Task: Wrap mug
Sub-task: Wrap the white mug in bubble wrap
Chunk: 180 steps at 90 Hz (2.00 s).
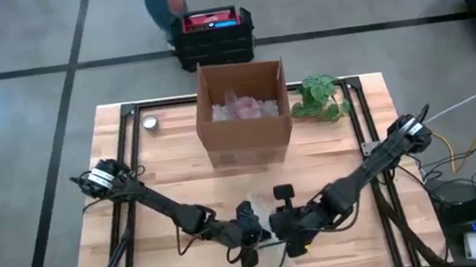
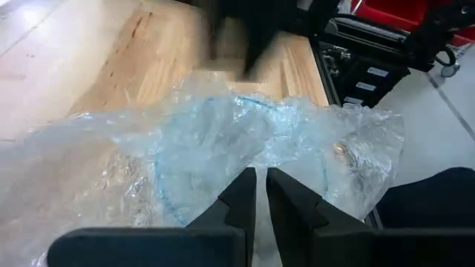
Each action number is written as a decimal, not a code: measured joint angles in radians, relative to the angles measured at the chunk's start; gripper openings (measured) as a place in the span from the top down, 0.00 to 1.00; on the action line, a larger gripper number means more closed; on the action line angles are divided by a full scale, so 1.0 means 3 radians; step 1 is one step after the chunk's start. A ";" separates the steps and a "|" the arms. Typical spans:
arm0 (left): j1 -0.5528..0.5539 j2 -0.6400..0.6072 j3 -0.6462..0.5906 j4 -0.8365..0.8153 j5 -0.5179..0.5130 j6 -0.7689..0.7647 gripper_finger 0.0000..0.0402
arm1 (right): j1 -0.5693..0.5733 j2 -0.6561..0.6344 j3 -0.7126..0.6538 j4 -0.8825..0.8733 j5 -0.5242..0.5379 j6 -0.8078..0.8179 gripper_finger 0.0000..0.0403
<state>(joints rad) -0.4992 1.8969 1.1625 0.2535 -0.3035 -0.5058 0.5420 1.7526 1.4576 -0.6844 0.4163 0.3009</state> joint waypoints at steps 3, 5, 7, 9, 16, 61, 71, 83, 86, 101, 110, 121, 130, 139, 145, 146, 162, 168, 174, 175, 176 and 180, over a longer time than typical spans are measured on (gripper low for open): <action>0.0000 0.0000 0.0000 0.0001 0.0000 -0.0001 0.94 | -0.0023 0.0027 -0.0002 -0.0020 -0.0012 0.0032 0.95; 0.0000 0.0000 0.0000 0.0001 0.0000 -0.0001 0.94 | -0.0035 0.0050 -0.0002 -0.0044 -0.0022 0.0069 0.95; 0.0000 0.0000 0.0000 0.0001 0.0000 -0.0001 0.94 | -0.0045 0.0076 -0.0003 -0.0077 -0.0045 0.0094 0.95; 0.0000 0.0000 0.0000 0.0001 0.0000 -0.0001 0.94 | -0.0052 0.0105 -0.0007 -0.0106 -0.0084 0.0121 0.95; 0.0000 0.0000 0.0000 0.0001 0.0001 -0.0001 0.94 | -0.0049 0.0198 -0.0012 -0.0080 -0.0303 0.0154 0.95; 0.0000 0.0000 0.0000 0.0005 0.0007 0.0001 0.94 | 0.0000 0.0731 0.0005 0.0163 -0.0580 0.0079 0.95; 0.0000 0.0000 0.0000 0.0018 -0.0004 -0.0001 0.94 | -0.0002 0.0642 0.0025 0.0051 -0.0610 0.0081 0.95; 0.0000 0.0000 0.0000 0.0003 -0.0011 -0.0001 0.94 | 0.0001 0.0394 0.0083 -0.0160 -0.0677 0.0092 0.95; 0.0000 0.0000 0.0000 -0.0001 -0.0011 0.0000 0.94 | 0.0004 0.0307 0.0101 -0.0132 -0.0681 0.0095 0.95; 0.0000 0.0000 0.0000 0.0001 -0.0006 0.0001 0.94 | 0.0038 0.0025 0.0105 -0.0090 -0.0821 0.0167 0.95; 0.0001 0.0000 0.0000 0.0001 -0.0001 0.0000 0.94 | 0.0076 0.0044 0.0094 -0.0065 -0.0948 0.0196 0.95; 0.0003 0.0000 0.0000 0.0002 -0.0001 -0.0001 0.94 | 0.0098 0.0236 0.0095 -0.0044 -0.1013 0.0196 0.95; 0.0003 0.0000 0.0000 0.0008 0.0000 -0.0001 0.94 | 0.0065 0.0437 0.0095 -0.0040 -0.0978 0.0187 0.95; 0.0003 0.0000 0.0000 0.0006 0.0000 -0.0001 0.94 | 0.0004 0.0590 0.0107 -0.0032 -0.0969 0.0166 0.95; 0.0003 0.0000 0.0000 0.0005 -0.0001 0.0001 0.94 | -0.0039 0.0657 0.0110 -0.0019 -0.0978 0.0166 0.96; 0.0003 0.0000 0.0000 0.0006 -0.0001 0.0001 0.94 | -0.0043 0.0668 0.0110 -0.0017 -0.0981 0.0166 0.96; 0.0003 0.0000 0.0000 0.0005 -0.0001 0.0001 0.94 | -0.0110 0.0710 0.0107 -0.0010 -0.1014 0.0142 0.96; 0.0004 0.0000 0.0000 0.0005 -0.0002 0.0001 0.94 | -0.0121 0.0667 0.0118 -0.0041 -0.1072 0.0139 0.96; 0.0004 0.0000 0.0000 0.0005 -0.0003 0.0001 0.94 | -0.0121 0.0613 0.0156 -0.0149 -0.1096 0.0129 0.96; 0.0004 0.0000 0.0000 0.0005 -0.0003 0.0001 0.94 | -0.0121 0.0602 0.0165 -0.0169 -0.1102 0.0128 0.96; 0.0004 0.0000 0.0000 0.0005 -0.0003 0.0001 0.94 | -0.0121 0.0589 0.0172 -0.0184 -0.1107 0.0127 0.96; 0.0004 0.0000 0.0000 0.0005 -0.0003 0.0001 0.94 | -0.0108 0.0516 0.0187 -0.0233 -0.1128 0.0115 0.96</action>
<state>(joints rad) -0.4980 1.8969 1.1625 0.2550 -0.3042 -0.5056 0.5095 1.9075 1.5136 -0.7543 0.0779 0.3353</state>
